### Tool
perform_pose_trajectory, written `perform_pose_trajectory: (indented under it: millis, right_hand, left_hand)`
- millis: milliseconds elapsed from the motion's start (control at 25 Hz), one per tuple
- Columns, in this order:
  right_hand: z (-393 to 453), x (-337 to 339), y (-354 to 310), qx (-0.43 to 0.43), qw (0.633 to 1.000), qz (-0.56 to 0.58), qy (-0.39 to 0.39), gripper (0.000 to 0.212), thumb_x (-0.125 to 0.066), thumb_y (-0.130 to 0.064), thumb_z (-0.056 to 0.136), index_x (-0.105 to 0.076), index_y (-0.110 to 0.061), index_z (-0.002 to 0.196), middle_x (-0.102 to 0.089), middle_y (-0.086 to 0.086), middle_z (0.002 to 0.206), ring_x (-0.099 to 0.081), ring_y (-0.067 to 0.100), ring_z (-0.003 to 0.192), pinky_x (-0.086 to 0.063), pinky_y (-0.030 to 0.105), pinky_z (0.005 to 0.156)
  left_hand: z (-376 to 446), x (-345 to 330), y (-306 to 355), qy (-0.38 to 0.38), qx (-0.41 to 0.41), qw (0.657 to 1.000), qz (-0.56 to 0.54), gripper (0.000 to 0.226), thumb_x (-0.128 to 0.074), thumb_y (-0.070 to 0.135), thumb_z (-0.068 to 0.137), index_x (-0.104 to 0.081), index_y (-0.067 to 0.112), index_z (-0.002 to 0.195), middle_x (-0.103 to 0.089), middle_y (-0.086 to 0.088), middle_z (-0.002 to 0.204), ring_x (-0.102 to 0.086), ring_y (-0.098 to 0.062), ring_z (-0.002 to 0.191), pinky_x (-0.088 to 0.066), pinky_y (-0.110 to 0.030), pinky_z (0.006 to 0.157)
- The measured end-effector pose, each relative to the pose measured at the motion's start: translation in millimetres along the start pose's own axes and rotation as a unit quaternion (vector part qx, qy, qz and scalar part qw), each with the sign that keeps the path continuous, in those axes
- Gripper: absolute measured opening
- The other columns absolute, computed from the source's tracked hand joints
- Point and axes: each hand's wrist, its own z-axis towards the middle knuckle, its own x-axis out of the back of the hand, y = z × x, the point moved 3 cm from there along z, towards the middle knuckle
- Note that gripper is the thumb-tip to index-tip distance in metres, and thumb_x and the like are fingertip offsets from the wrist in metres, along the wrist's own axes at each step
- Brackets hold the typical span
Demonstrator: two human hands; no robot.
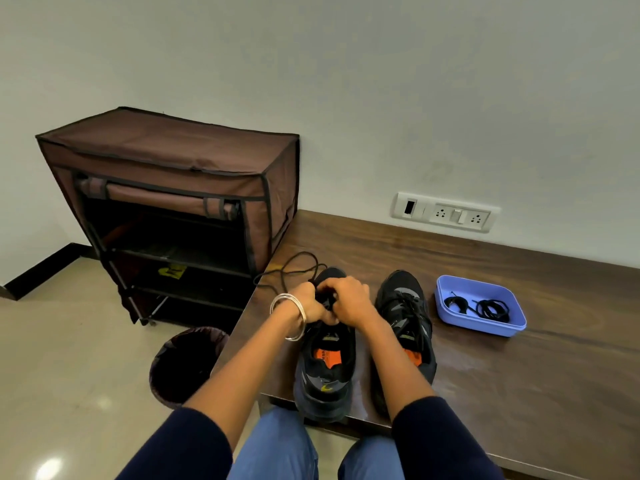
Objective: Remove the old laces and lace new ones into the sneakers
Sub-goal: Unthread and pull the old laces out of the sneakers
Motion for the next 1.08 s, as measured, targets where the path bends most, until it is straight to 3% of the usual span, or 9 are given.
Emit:
perform_pose_trajectory:
  millis: [120, 240, 400, 520, 640, 800, 960, 1080]
  right_hand:
    - [6.0, -0.7, 9.4, -0.026, 0.995, -0.092, -0.011, 0.042, -0.052, -0.009, 0.091, -0.055, -0.03, 0.127, -0.058, 0.003, 0.124, -0.04, 0.026, 0.124, -0.029, 0.048, 0.097]
    - [9.3, -0.7, 13.1, -0.04, 0.992, -0.122, -0.001, 0.033, -0.047, -0.013, 0.096, -0.059, -0.026, 0.124, -0.059, 0.005, 0.122, -0.043, 0.028, 0.121, -0.032, 0.051, 0.096]
    - [12.8, -3.1, 8.1, -0.018, 0.978, -0.205, 0.033, 0.027, -0.047, -0.015, 0.097, -0.063, -0.025, 0.117, -0.059, 0.002, 0.117, -0.046, 0.026, 0.116, -0.031, 0.055, 0.098]
    - [17.9, -5.3, 0.9, -0.012, 0.97, -0.232, 0.065, 0.024, -0.048, -0.011, 0.095, -0.064, -0.022, 0.11, -0.058, 0.002, 0.115, -0.05, 0.026, 0.114, -0.029, 0.056, 0.102]
    - [18.7, -7.4, -2.9, 0.001, 0.964, -0.248, 0.094, 0.02, -0.048, -0.01, 0.094, -0.065, -0.016, 0.102, -0.061, 0.005, 0.111, -0.054, 0.027, 0.112, -0.036, 0.049, 0.097]
    - [16.7, -12.5, 8.8, -0.023, 0.98, -0.155, 0.122, 0.017, -0.052, -0.013, 0.091, -0.066, -0.005, 0.099, -0.064, 0.011, 0.104, -0.058, 0.03, 0.103, -0.045, 0.035, 0.075]
    - [10.6, -11.0, 12.8, -0.108, 0.977, -0.055, 0.177, 0.018, -0.053, -0.015, 0.091, -0.069, -0.007, 0.096, -0.07, 0.012, 0.097, -0.064, 0.032, 0.095, -0.048, 0.034, 0.077]
    - [10.9, -0.9, 34.0, -0.229, 0.933, 0.149, 0.233, 0.018, -0.055, -0.015, 0.092, -0.065, -0.005, 0.082, -0.069, 0.016, 0.092, -0.068, 0.035, 0.087, -0.057, 0.042, 0.078]
  left_hand:
    - [-0.1, -9.2, -5.4, 0.088, -0.012, 0.995, -0.044, 0.046, -0.076, 0.036, 0.065, -0.066, 0.013, 0.104, -0.068, -0.007, 0.1, -0.064, -0.025, 0.093, -0.051, -0.03, 0.074]
    - [-0.4, -23.8, -8.0, 0.182, -0.045, 0.982, 0.032, 0.04, -0.058, 0.04, 0.083, -0.063, 0.009, 0.108, -0.063, -0.015, 0.109, -0.059, -0.035, 0.103, -0.047, -0.037, 0.084]
    - [0.1, -43.6, -11.7, 0.207, -0.054, 0.97, 0.112, 0.042, -0.041, 0.031, 0.093, -0.051, 0.004, 0.124, -0.049, -0.016, 0.122, -0.047, -0.038, 0.112, -0.04, -0.043, 0.093]
    - [2.6, -43.8, -12.3, 0.222, -0.061, 0.967, 0.108, 0.038, -0.039, 0.03, 0.094, -0.055, 0.006, 0.119, -0.049, -0.015, 0.122, -0.046, -0.038, 0.111, -0.041, -0.043, 0.093]
    - [1.0, -42.8, -14.6, 0.223, -0.053, 0.97, 0.075, 0.036, -0.039, 0.029, 0.095, -0.057, 0.008, 0.118, -0.049, -0.015, 0.121, -0.045, -0.037, 0.111, -0.04, -0.043, 0.092]
    - [-0.8, -44.8, -16.5, 0.224, -0.041, 0.972, 0.054, 0.049, -0.037, 0.03, 0.096, -0.042, 0.014, 0.142, -0.045, -0.015, 0.128, -0.041, -0.036, 0.118, -0.039, -0.043, 0.097]
    - [-0.4, -44.8, -14.8, 0.217, -0.04, 0.974, 0.054, 0.049, -0.036, 0.029, 0.096, -0.041, 0.017, 0.143, -0.044, -0.015, 0.128, -0.04, -0.036, 0.118, -0.042, -0.044, 0.096]
    - [-2.3, -45.4, -14.7, 0.217, -0.036, 0.973, 0.065, 0.049, -0.037, 0.03, 0.096, -0.043, 0.019, 0.143, -0.044, -0.014, 0.127, -0.04, -0.036, 0.118, -0.042, -0.045, 0.097]
